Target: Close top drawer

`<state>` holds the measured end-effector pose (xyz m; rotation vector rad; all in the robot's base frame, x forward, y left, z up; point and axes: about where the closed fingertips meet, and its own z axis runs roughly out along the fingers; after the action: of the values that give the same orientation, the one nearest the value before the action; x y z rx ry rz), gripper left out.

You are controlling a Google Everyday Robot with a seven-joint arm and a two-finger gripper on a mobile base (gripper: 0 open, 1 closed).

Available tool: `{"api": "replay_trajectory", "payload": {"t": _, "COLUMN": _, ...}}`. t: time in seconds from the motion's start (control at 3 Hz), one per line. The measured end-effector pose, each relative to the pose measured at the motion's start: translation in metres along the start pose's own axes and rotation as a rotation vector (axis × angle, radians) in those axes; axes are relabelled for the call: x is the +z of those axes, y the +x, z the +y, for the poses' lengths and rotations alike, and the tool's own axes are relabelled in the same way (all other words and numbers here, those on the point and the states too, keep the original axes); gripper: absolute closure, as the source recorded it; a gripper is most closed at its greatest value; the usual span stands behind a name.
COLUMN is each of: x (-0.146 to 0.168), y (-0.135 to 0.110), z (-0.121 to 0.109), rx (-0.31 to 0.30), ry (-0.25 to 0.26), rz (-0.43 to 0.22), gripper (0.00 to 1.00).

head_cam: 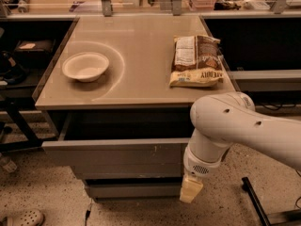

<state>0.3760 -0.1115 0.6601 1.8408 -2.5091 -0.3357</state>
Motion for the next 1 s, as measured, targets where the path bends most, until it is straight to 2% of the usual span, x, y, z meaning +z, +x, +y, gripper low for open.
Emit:
{"api": "replay_trajectory", "payload": {"t": 0.67, "x": 0.002, "y": -0.007, "z": -0.034, "rx": 0.018, "ry": 0.035, "rz": 0.008, "gripper": 0.88}}
{"api": "replay_trajectory", "payload": {"t": 1.0, "x": -0.005, "y": -0.015, "z": -0.073, "rx": 0.035, "ry": 0.066, "rz": 0.025, "gripper": 1.0}}
